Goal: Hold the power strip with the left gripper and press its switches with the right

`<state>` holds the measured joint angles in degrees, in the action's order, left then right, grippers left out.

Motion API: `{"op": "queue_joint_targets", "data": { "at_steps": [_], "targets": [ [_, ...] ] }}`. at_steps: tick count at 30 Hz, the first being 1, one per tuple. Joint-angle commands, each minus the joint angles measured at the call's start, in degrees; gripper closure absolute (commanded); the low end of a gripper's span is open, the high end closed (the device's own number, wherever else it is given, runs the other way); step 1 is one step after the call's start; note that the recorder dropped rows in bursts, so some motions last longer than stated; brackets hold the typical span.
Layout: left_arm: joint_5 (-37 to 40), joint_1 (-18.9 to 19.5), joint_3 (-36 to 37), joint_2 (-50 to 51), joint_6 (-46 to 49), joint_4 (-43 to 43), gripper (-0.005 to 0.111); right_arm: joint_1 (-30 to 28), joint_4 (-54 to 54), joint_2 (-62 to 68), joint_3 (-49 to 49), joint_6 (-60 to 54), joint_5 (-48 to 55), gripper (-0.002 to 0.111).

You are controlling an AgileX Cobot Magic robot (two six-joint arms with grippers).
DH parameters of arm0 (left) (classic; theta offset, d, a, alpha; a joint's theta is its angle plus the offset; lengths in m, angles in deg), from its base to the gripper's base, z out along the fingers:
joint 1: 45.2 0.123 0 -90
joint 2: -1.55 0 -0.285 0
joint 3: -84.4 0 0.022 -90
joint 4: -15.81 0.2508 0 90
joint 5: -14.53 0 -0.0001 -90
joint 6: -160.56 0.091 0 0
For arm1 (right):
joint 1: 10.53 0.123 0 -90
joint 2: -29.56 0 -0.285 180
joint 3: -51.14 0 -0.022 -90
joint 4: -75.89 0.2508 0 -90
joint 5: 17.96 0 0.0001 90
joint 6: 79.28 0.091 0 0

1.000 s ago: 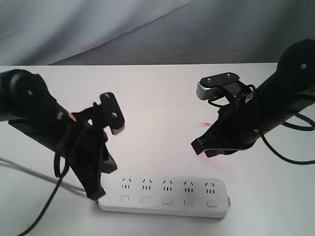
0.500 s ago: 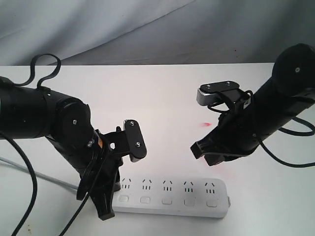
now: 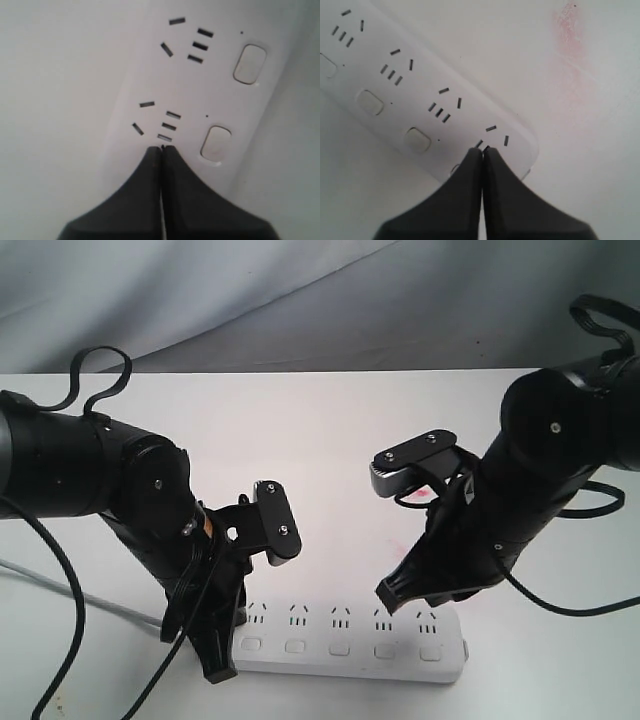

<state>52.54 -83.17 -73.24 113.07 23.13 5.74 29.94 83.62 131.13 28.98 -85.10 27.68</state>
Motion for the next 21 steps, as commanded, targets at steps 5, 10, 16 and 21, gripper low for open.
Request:
{"op": "queue_joint_targets", "data": {
  "at_steps": [5, 10, 16, 21],
  "targets": [
    [0.8, -0.3, 0.1, 1.2, -0.8, 0.3, 0.107, 0.2, -0.9, 3.8, 0.0, 0.6, 1.4, 0.108],
    [0.8, -0.3, 0.1, 1.2, -0.8, 0.3, 0.107, 0.2, 1.1, 4.6, -0.4, -0.2, 2.6, 0.108],
    [0.8, -0.3, 0.1, 1.2, -0.6, 0.3, 0.107, 0.2, 2.4, 4.6, -1.0, -1.1, 3.0, 0.108],
    [0.8, -0.3, 0.1, 1.2, -0.6, 0.3, 0.107, 0.2, 3.9, 4.6, -1.0, -1.4, 3.7, 0.108]
  ]
}}
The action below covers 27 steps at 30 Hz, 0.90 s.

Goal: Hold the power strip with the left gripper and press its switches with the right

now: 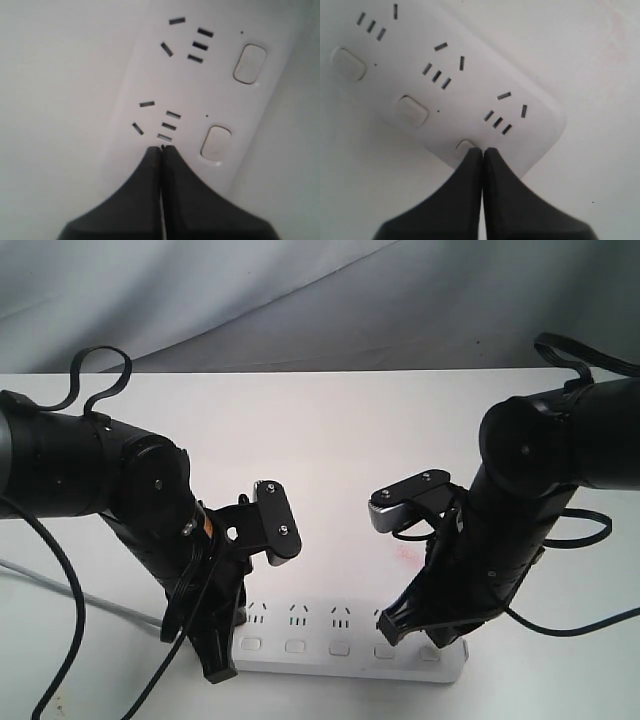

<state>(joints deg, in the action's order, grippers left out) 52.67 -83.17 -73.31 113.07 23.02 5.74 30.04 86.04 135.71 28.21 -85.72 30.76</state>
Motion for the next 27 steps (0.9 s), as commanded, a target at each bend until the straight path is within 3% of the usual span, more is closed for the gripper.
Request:
{"op": "queue_joint_targets", "data": {
  "at_steps": [1, 27],
  "targets": [
    [0.7, -0.3, 0.1, 1.2, -0.5, 0.3, 0.107, 0.4, 1.4, 0.0, -0.2, -0.8, 0.8, 0.108],
    [0.7, -0.3, 0.1, 1.2, -0.7, 0.3, 0.107, 2.8, -2.9, 0.0, -0.2, 2.3, -1.0, 0.108]
  ]
}}
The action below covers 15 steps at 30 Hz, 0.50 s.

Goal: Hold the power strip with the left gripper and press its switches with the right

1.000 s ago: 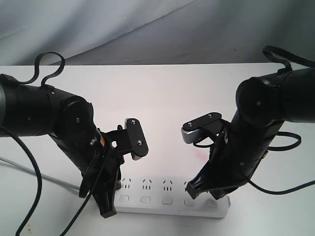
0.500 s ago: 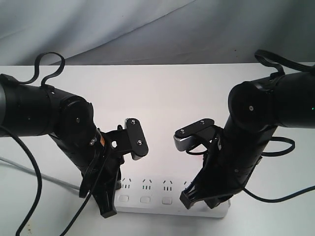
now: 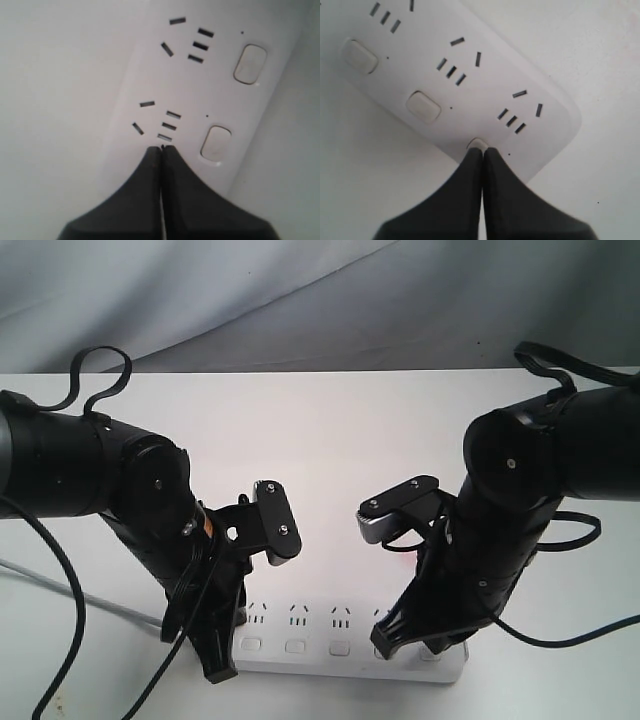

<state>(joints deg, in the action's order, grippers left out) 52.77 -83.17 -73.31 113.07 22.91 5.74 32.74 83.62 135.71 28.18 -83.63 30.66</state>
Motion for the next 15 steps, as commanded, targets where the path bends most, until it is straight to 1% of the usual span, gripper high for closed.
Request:
{"op": "queue_joint_targets", "data": {
  "at_steps": [1, 10, 15],
  "targets": [
    [0.6, -0.3, 0.1, 1.2, -0.6, 0.3, 0.107, 0.1, -0.5, 0.0, -0.2, 0.2, -1.1, 0.108],
    [0.6, -0.3, 0.1, 1.2, -0.4, 0.3, 0.107, 0.1, -0.5, 0.1, -0.2, 0.2, -1.0, 0.108],
    [0.6, -0.3, 0.1, 1.2, -0.4, 0.3, 0.107, 0.2, 0.0, 4.1, -0.2, 0.2, -0.8, 0.108]
  ]
}}
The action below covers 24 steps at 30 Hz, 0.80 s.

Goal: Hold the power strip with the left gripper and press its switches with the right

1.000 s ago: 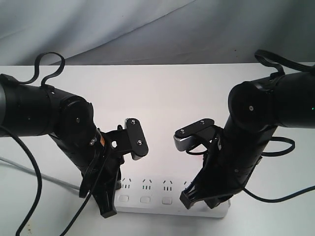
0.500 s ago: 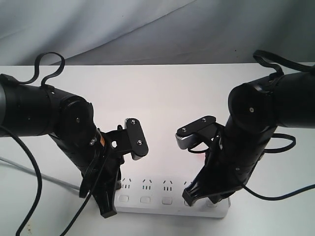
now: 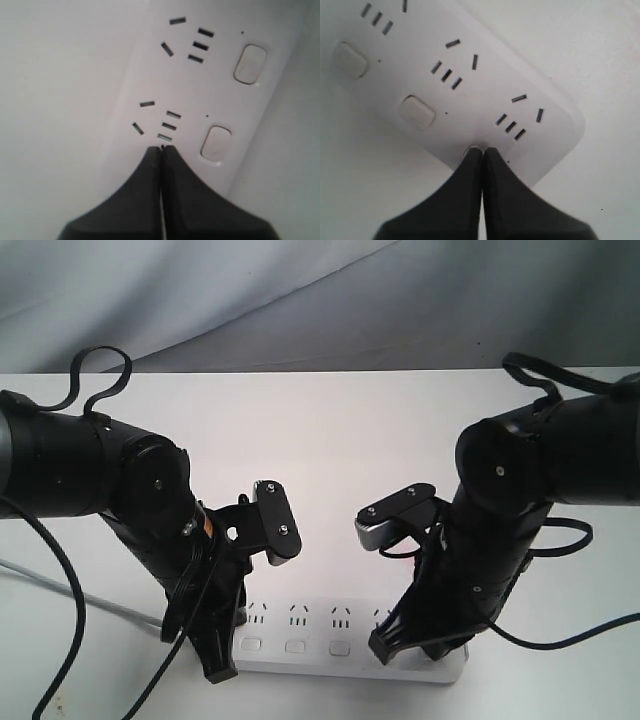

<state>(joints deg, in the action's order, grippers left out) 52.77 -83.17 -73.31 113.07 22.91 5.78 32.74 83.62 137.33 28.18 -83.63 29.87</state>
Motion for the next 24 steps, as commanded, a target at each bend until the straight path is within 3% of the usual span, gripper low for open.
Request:
{"op": "queue_joint_targets", "data": {
  "at_steps": [1, 17, 24],
  "targets": [
    [0.6, -0.3, 0.1, 1.2, -0.4, 0.3, 0.107, 0.2, 0.0, 3.2, -0.2, 0.2, -0.2, 0.108],
    [0.7, -0.3, 0.1, 1.2, -0.5, 0.3, 0.107, 0.3, -1.0, 10.9, -0.2, 3.6, -0.8, 0.108],
    [0.7, -0.3, 0.1, 1.2, -0.7, 0.3, 0.107, 8.6, -22.0, 11.0, -3.5, 24.4, -7.4, 0.108]
  ]
}}
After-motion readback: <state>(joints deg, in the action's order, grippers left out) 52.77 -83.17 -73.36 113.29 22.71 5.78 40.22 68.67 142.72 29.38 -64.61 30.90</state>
